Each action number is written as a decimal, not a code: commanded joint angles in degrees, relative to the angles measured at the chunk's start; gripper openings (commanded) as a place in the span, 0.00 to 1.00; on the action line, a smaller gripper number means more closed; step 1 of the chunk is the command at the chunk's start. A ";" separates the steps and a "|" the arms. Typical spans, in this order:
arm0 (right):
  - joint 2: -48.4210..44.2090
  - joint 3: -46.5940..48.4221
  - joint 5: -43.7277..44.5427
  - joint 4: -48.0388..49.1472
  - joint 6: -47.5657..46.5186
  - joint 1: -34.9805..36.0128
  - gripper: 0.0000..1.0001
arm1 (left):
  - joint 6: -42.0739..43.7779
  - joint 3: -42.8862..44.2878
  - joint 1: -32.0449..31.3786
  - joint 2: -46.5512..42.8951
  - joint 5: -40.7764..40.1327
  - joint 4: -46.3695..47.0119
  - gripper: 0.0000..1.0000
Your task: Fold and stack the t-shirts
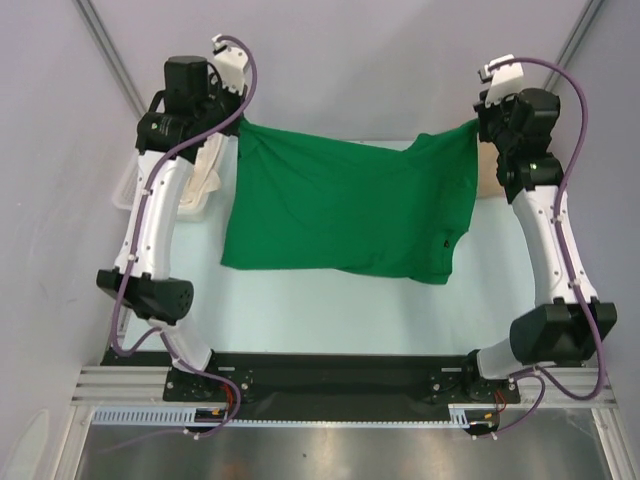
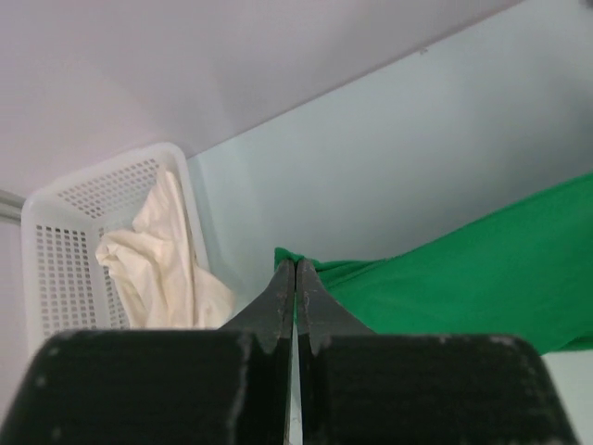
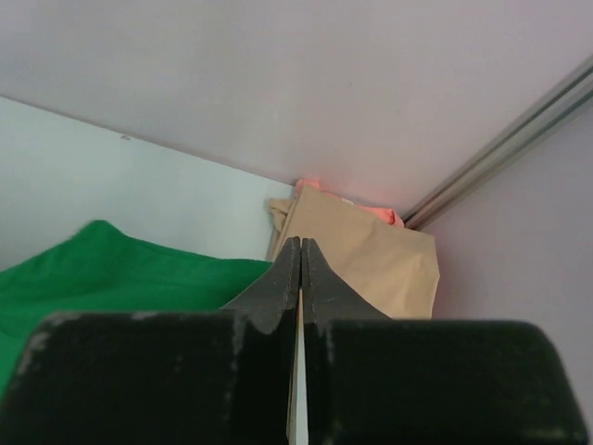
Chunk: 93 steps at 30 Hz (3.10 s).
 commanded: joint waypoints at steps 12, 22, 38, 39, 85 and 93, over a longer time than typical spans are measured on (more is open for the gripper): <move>-8.07 18.95 -3.02 -2.38 0.62 -1.06 0.00 | 1.29 6.38 0.56 -13.36 1.62 3.89 0.00; -26.97 18.24 -1.87 -15.30 -0.35 -1.06 0.00 | 2.08 -1.89 0.47 -32.35 3.11 2.31 0.01; -24.61 18.53 -3.98 -11.46 -1.05 -1.06 0.00 | 4.10 -7.69 1.61 -34.31 -3.64 0.73 0.00; -24.61 16.34 -4.59 -8.75 -0.88 -1.14 0.00 | 4.45 -9.52 1.61 -33.77 -4.52 0.29 0.01; 66.90 50.16 -5.21 17.03 -6.85 4.74 0.00 | 6.48 4.00 6.80 37.87 -12.88 21.38 0.00; 54.07 35.67 -6.35 16.94 -7.82 2.38 0.00 | 6.91 1.10 7.24 30.67 -8.59 21.38 0.00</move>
